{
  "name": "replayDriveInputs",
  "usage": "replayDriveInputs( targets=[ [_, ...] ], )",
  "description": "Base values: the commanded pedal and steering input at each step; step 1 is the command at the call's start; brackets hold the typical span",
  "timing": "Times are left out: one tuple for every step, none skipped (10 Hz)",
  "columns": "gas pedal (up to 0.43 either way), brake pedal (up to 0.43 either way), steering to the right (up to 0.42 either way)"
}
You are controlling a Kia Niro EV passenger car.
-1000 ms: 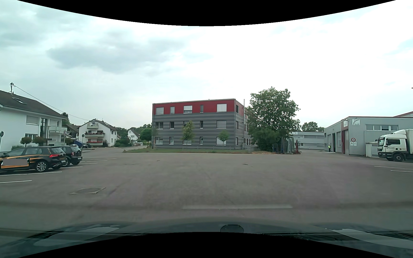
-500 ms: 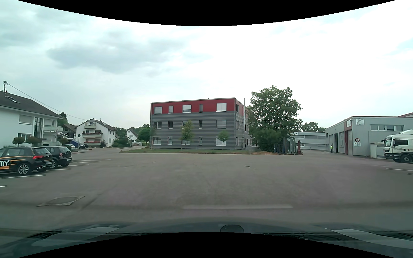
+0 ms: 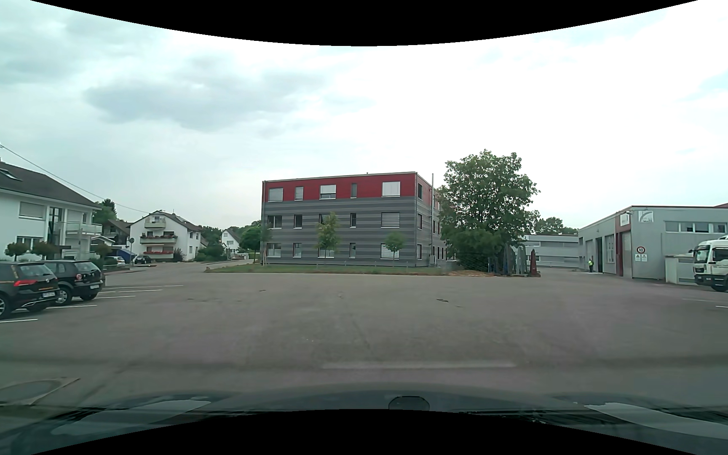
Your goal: Follow the waypoints while adhering to traffic rules and regulations
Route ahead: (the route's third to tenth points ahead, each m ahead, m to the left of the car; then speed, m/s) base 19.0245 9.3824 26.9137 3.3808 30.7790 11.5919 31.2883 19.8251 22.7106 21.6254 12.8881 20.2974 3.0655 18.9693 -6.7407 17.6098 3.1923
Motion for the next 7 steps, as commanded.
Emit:
replayDriveInputs(
  targets=[
    [0.138, 0.000, -0.004],
    [0.138, 0.000, -0.004],
    [0.138, 0.000, -0.004],
    [0.138, 0.000, -0.004],
    [0.138, 0.000, -0.004],
    [0.138, 0.000, -0.006],
    [0.130, 0.000, -0.006]
  ],
)
